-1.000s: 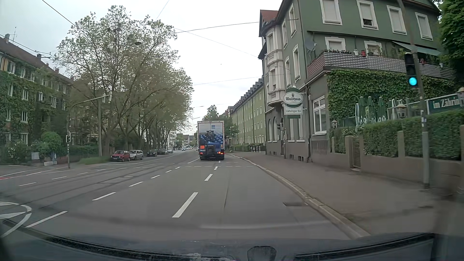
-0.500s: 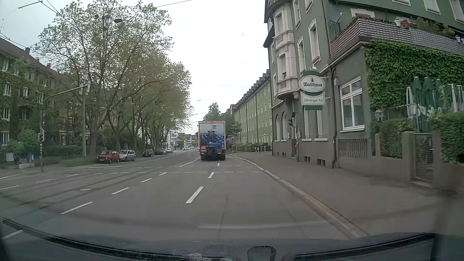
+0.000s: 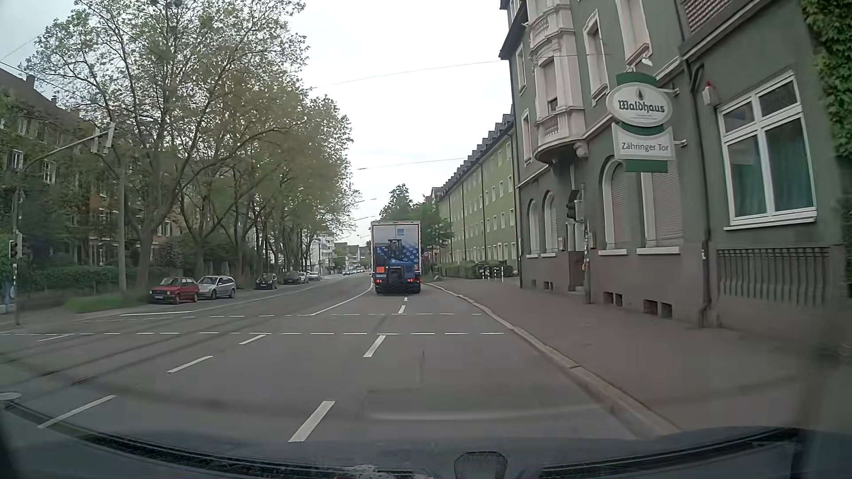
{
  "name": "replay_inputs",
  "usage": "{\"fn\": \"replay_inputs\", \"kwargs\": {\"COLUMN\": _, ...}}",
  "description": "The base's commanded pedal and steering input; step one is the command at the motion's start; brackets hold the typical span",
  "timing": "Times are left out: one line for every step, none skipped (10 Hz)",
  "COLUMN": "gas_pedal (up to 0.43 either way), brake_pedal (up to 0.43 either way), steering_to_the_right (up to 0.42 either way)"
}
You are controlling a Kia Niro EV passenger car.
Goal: Follow the waypoints while adhering to traffic rules and regulations
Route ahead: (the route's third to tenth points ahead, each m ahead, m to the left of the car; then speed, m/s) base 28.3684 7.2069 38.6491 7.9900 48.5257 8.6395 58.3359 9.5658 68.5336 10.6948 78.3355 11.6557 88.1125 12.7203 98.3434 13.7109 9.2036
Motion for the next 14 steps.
{"fn": "replay_inputs", "kwargs": {"gas_pedal": 0.047, "brake_pedal": 0.0, "steering_to_the_right": -0.015}}
{"fn": "replay_inputs", "kwargs": {"gas_pedal": 0.039, "brake_pedal": 0.0, "steering_to_the_right": -0.011}}
{"fn": "replay_inputs", "kwargs": {"gas_pedal": 0.028, "brake_pedal": 0.0, "steering_to_the_right": -0.005}}
{"fn": "replay_inputs", "kwargs": {"gas_pedal": 0.028, "brake_pedal": 0.0, "steering_to_the_right": -0.005}}
{"fn": "replay_inputs", "kwargs": {"gas_pedal": 0.02, "brake_pedal": 0.0, "steering_to_the_right": -0.007}}
{"fn": "replay_inputs", "kwargs": {"gas_pedal": 0.02, "brake_pedal": 0.0, "steering_to_the_right": -0.009}}
{"fn": "replay_inputs", "kwargs": {"gas_pedal": 0.02, "brake_pedal": 0.0, "steering_to_the_right": -0.009}}
{"fn": "replay_inputs", "kwargs": {"gas_pedal": 0.02, "brake_pedal": 0.0, "steering_to_the_right": -0.008}}
{"fn": "replay_inputs", "kwargs": {"gas_pedal": 0.02, "brake_pedal": 0.0, "steering_to_the_right": -0.007}}
{"fn": "replay_inputs", "kwargs": {"gas_pedal": 0.02, "brake_pedal": 0.0, "steering_to_the_right": -0.007}}
{"fn": "replay_inputs", "kwargs": {"gas_pedal": 0.02, "brake_pedal": 0.0, "steering_to_the_right": -0.007}}
{"fn": "replay_inputs", "kwargs": {"gas_pedal": 0.02, "brake_pedal": 0.0, "steering_to_the_right": -0.007}}
{"fn": "replay_inputs", "kwargs": {"gas_pedal": 0.028, "brake_pedal": 0.0, "steering_to_the_right": -0.008}}
{"fn": "replay_inputs", "kwargs": {"gas_pedal": 0.028, "brake_pedal": 0.0, "steering_to_the_right": -0.008}}
